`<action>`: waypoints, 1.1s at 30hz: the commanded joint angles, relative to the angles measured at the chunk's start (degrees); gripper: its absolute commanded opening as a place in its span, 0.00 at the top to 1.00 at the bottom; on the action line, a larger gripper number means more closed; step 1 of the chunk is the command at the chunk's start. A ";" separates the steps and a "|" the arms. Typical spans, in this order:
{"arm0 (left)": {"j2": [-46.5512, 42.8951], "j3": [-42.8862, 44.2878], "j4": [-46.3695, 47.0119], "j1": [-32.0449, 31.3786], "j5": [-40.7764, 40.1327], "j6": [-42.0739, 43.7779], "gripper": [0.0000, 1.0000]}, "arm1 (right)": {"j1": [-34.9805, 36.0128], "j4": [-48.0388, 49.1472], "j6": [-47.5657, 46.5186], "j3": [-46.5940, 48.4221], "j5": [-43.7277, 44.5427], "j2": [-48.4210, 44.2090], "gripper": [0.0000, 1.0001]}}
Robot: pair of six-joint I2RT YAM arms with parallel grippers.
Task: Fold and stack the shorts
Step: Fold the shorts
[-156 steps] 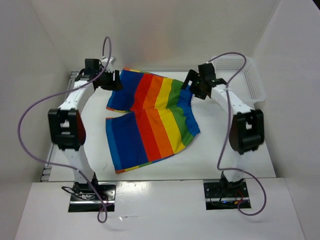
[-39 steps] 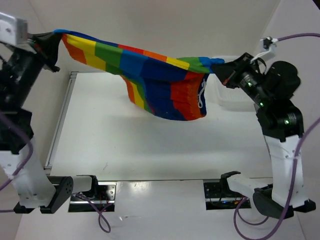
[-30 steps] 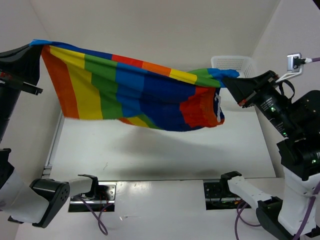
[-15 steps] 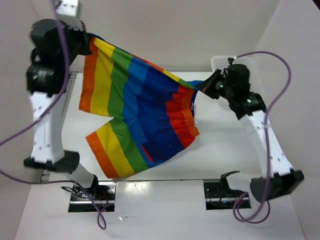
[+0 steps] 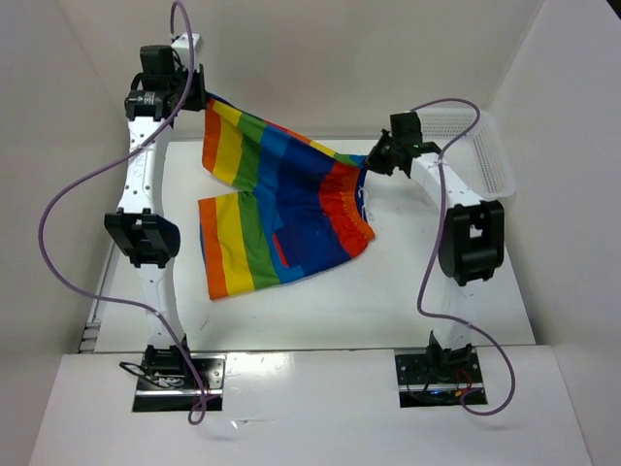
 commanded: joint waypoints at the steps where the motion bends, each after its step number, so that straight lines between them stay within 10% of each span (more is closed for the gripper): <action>1: 0.28 3.90 5.59 1.88 2.54 1.48 1.00 | -1.41 0.19 -2.40 7.78 2.63 5.06 1.00; 10: -4.96 -3.99 0.59 2.94 5.54 1.48 1.00 | -1.93 -0.95 -3.45 5.36 -0.79 5.35 1.00; 20: -40.48 -62.66 17.28 4.96 15.56 1.48 1.00 | -1.94 1.77 -5.74 -13.98 -4.75 -9.32 1.00; 33: -68.50 -89.33 7.71 3.91 17.23 1.48 1.00 | -2.46 1.17 -8.02 -31.56 -6.25 -22.42 1.00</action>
